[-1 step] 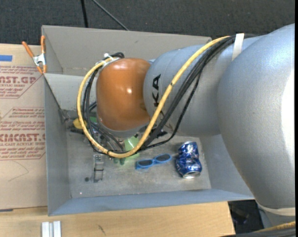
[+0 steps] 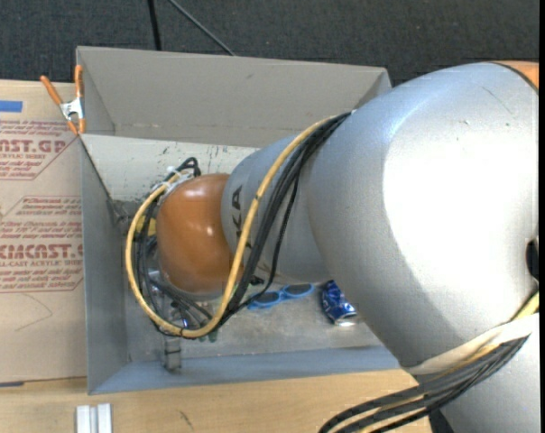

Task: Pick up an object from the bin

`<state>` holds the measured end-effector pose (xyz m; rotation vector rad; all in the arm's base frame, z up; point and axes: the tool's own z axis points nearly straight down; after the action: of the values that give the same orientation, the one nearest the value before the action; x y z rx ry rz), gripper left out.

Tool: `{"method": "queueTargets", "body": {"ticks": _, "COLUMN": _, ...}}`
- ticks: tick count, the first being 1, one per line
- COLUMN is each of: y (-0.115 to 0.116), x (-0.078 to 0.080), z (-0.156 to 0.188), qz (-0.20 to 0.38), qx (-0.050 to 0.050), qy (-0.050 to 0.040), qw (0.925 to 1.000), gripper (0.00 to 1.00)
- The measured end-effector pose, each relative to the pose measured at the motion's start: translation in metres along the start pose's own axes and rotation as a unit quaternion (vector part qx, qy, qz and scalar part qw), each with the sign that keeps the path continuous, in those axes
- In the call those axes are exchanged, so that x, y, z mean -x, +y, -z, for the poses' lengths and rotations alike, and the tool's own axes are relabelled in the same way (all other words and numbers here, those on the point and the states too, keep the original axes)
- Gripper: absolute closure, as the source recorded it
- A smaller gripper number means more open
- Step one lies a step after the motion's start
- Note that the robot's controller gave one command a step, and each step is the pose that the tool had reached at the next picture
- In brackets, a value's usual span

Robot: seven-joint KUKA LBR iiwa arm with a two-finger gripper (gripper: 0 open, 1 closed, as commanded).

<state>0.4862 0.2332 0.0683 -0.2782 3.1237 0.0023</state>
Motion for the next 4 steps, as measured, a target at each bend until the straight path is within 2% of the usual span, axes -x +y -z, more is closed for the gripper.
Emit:
{"method": "queueTargets", "body": {"ticks": 1, "y": 0.008, "x": 0.012, "z": 0.138, "qz": 0.102, "qx": 0.001, "qy": -0.002, "qw": 0.9948, "gripper": 0.0}}
{"method": "queueTargets", "body": {"ticks": 2, "y": -0.108, "x": 0.028, "z": 0.023, "qz": 0.193, "qx": -0.001, "qy": 0.0054, "qw": 0.9811, "gripper": 0.0}}
{"method": "queueTargets", "body": {"ticks": 3, "y": -0.176, "x": 0.064, "z": 0.077, "qz": 0.272, "qx": -0.002, "qy": -0.0011, "qw": 0.9622, "gripper": 0.0}}
{"method": "queueTargets", "body": {"ticks": 4, "y": -0.192, "x": 0.055, "z": -0.001, "qz": 0.276, "qx": 0.002, "qy": 0.0049, "qw": 0.9611, "gripper": 0.0}}
